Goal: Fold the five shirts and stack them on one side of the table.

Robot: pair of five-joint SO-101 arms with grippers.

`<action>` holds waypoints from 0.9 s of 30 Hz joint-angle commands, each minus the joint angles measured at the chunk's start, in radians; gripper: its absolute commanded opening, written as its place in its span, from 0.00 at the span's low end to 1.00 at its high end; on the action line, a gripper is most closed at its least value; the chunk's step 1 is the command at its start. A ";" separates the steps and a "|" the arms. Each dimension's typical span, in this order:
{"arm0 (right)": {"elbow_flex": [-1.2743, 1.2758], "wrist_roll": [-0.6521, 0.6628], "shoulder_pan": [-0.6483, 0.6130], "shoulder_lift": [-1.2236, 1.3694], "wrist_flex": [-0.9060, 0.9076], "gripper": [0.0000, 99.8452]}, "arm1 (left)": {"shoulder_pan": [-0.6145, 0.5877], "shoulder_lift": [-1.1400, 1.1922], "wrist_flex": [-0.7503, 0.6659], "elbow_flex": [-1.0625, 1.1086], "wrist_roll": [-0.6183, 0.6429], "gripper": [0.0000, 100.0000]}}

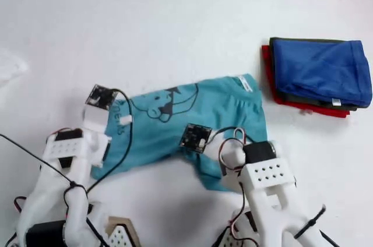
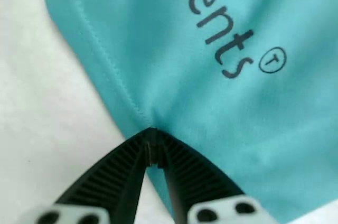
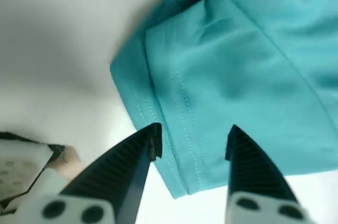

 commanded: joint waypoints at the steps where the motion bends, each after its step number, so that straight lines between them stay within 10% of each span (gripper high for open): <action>1: -0.005 0.034 0.007 0.031 0.010 0.21 | 0.006 0.002 -0.015 -0.031 0.008 0.03; 27: -0.006 0.080 -0.007 0.421 -0.180 0.27 | 0.006 0.002 -0.015 -0.031 0.008 0.03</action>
